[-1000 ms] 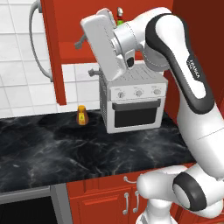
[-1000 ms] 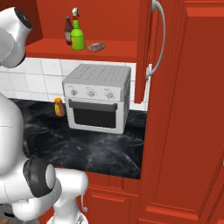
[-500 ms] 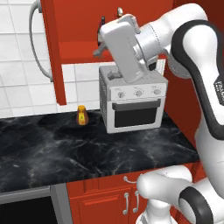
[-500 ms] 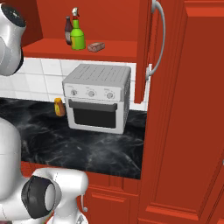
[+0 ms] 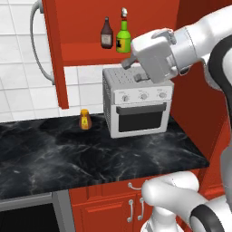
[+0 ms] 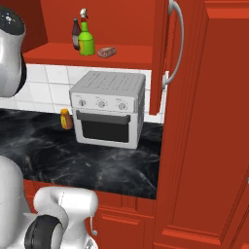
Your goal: Pick the bar soap and spray from the cabinet and place them on the counter.
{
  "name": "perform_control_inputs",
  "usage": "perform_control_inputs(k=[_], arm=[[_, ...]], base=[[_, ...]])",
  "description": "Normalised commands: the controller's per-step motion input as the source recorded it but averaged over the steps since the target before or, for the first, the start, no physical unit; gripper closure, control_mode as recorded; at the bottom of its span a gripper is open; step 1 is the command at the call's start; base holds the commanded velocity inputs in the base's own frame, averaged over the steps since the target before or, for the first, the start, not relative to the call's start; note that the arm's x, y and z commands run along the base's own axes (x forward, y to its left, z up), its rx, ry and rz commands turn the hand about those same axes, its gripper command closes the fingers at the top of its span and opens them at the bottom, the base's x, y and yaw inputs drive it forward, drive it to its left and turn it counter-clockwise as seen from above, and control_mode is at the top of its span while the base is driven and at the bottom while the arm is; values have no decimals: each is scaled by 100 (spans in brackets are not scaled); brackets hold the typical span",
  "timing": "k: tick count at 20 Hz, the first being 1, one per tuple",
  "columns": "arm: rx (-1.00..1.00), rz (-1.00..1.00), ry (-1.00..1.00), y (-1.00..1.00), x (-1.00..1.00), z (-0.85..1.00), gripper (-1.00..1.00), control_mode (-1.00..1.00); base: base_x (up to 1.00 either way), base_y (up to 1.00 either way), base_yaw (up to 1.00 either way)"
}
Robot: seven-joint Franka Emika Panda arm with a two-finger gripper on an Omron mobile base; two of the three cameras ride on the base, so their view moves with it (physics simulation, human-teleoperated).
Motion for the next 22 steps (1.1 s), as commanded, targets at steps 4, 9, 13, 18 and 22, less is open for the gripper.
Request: perform_control_inputs(k=[4,9,13,18,22], arm=[[-9,0,-33,-35,-27,0,-100,-100],[-9,0,-31,-35,-22,0,-100,-100],[-6,0,-26,-44,-20,0,-100,-100],[-2,-2,-20,-31,-5,0,-100,-100],[0,0,-8,-5,0,0,-100,-100]], base=[[0,0,0],[0,0,0],[0,0,0],[0,0,0],[0,0,0]])
